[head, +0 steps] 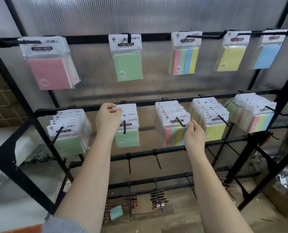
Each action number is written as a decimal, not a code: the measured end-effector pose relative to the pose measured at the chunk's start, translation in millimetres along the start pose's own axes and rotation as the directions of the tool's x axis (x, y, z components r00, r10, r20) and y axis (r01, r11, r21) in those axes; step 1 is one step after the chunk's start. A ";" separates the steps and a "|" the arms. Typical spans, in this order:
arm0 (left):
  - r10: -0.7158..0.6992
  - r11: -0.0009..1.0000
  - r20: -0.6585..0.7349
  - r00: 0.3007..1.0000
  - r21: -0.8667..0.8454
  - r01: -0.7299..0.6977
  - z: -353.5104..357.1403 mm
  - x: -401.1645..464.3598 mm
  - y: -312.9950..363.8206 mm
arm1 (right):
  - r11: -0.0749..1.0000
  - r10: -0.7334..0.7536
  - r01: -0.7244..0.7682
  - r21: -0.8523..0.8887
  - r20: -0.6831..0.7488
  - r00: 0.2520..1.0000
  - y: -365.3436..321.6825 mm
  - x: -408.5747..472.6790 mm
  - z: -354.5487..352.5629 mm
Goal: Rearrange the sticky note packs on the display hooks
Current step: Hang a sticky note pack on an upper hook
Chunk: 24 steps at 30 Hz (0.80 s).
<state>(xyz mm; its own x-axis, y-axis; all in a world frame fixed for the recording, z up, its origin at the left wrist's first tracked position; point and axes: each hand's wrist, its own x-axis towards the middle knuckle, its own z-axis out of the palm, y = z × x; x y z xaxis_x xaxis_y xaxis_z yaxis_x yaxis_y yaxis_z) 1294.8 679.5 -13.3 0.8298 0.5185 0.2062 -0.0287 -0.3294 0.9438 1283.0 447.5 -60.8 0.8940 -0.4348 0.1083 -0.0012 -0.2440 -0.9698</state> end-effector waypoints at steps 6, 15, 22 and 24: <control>0.096 0.994 -0.146 0.985 0.072 -0.087 -3.9 -19.9 -21.5 | 1.000 -0.008 0.010 0.027 -0.077 0.997 4.7 -11.8 2.7; 0.045 0.994 -0.126 0.991 0.102 -0.032 -6.2 -31.3 -36.0 | 0.999 0.002 0.007 0.054 -0.179 0.984 5.6 -24.4 4.9; 0.021 0.995 -0.092 0.996 0.095 -0.012 -6.4 -33.4 -42.7 | 0.994 -0.001 0.012 0.104 -0.103 0.995 4.0 -28.4 6.3; 0.009 0.995 -0.088 0.996 0.104 0.000 -6.0 -34.2 -45.9 | 0.995 -0.015 0.025 0.092 -0.111 0.994 0.8 -31.3 5.9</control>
<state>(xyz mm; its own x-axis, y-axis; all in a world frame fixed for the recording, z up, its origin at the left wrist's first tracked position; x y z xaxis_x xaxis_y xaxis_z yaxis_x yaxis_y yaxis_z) 1264.3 681.6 -62.1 0.7772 0.5829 0.2370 0.0294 -0.4098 0.9117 1257.6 466.0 -66.2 0.8386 -0.5249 0.1461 0.0624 -0.1738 -0.9828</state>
